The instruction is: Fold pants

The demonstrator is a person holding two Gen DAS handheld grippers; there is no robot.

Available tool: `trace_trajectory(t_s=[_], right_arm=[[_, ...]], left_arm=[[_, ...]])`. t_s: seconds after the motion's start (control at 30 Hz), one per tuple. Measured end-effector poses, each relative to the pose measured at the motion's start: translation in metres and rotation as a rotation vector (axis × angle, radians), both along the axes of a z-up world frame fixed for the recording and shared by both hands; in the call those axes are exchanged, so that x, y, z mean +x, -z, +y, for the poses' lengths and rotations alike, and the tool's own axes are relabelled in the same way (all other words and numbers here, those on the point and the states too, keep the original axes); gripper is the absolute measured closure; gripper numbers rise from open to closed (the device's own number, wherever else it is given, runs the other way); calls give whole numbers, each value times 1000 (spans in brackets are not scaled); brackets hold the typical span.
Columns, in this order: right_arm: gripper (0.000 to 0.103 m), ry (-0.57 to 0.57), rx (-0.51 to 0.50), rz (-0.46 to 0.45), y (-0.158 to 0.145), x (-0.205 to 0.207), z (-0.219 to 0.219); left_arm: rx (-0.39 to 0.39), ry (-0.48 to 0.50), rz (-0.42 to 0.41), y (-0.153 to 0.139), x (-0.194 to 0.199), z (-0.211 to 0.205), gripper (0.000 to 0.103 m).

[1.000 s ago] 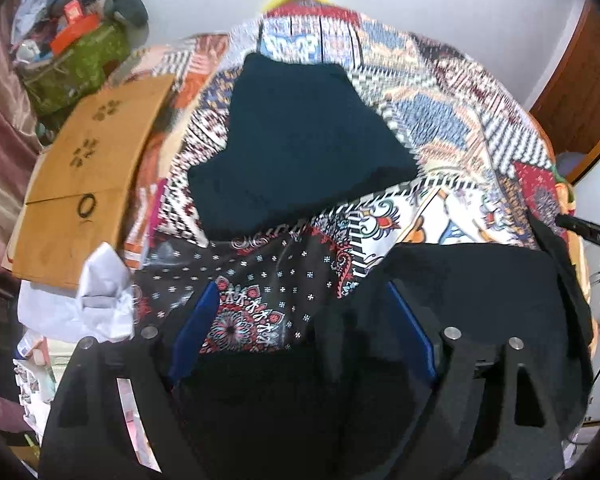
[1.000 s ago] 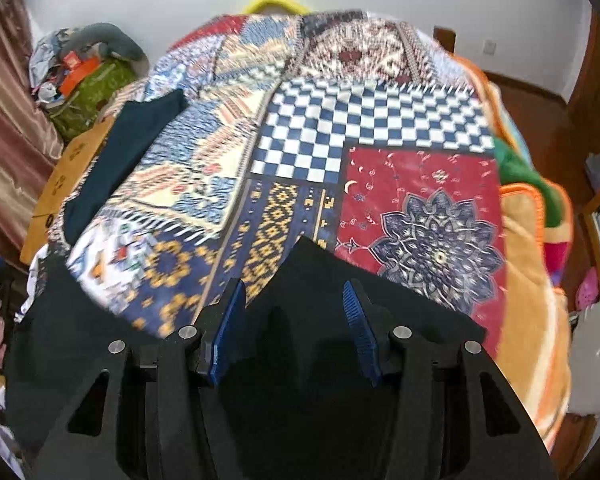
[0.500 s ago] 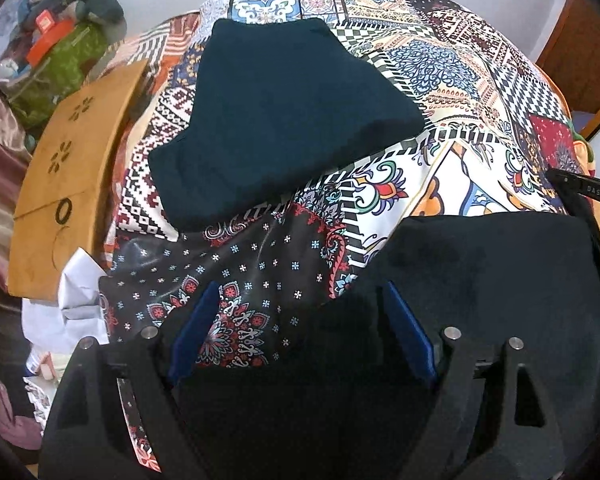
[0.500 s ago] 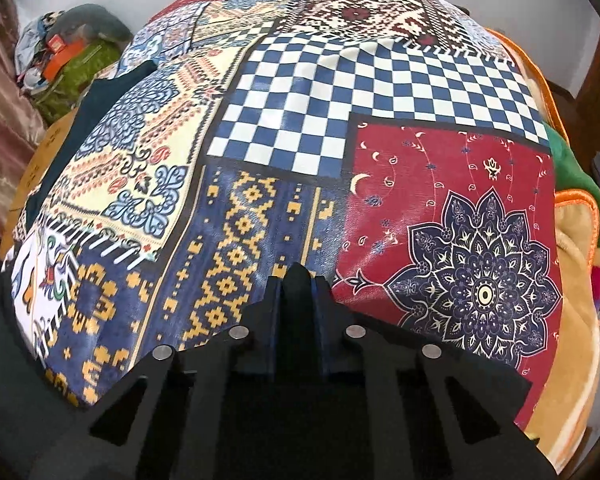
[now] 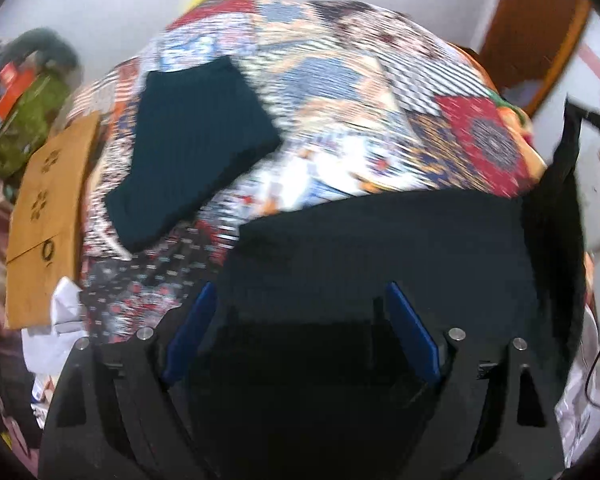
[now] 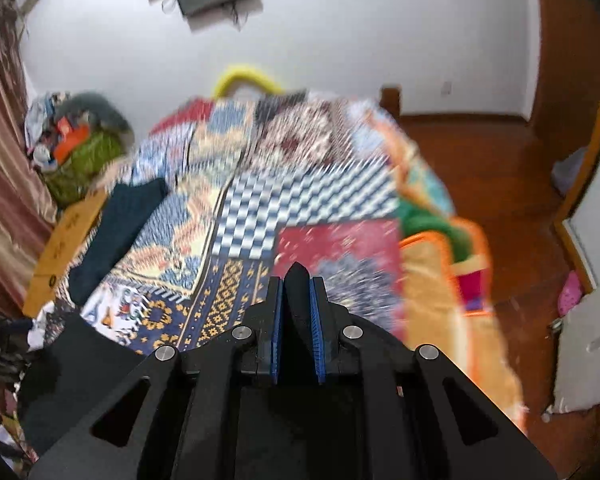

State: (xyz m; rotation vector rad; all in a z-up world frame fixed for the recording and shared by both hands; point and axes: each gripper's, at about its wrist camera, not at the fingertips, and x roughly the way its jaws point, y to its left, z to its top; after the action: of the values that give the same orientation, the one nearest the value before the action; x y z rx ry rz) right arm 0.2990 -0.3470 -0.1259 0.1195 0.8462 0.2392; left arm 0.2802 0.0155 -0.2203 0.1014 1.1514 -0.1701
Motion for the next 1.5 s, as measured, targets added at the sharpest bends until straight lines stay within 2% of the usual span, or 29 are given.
trace_trajectory(t_s=[0.13, 0.27, 0.4, 0.53, 0.7, 0.83, 0.93, 1.0, 1.07, 1.17, 1.33, 1.5], right_arm=[[92, 34, -35, -91, -36, -42, -32], [92, 44, -45, -93, -35, -62, -48], [92, 53, -67, -33, -1, -77, -56], [92, 83, -63, 86, 54, -94, -72], [91, 105, -43, 186, 101, -111, -81], [84, 89, -105, 238, 118, -121, -75], [79, 89, -170, 235, 114, -131, -73], [78, 93, -206, 219, 102, -135, -73], [76, 91, -197, 189, 86, -135, -72], [70, 72, -174, 128, 57, -132, -62], [64, -16, -147, 1, 13, -121, -19], [59, -157, -112, -86, -12, -107, 48]], left_arm=[[4, 107, 35, 7, -15, -46, 16], [-35, 165, 106, 21, -22, -86, 16], [31, 219, 71, 27, -31, -122, 13], [18, 245, 78, 29, -34, -142, 11], [34, 273, 59, 32, -39, -162, 7], [38, 293, 43, 35, -40, -175, 6], [33, 299, 31, 35, -42, -178, 6], [26, 300, 24, 32, -42, -176, 6], [15, 290, 12, 27, -42, -171, 6], [-8, 243, -49, 6, -40, -150, 6], [-37, 110, -166, -38, -37, -83, 6], [3, -63, -246, -63, -41, 13, 6]])
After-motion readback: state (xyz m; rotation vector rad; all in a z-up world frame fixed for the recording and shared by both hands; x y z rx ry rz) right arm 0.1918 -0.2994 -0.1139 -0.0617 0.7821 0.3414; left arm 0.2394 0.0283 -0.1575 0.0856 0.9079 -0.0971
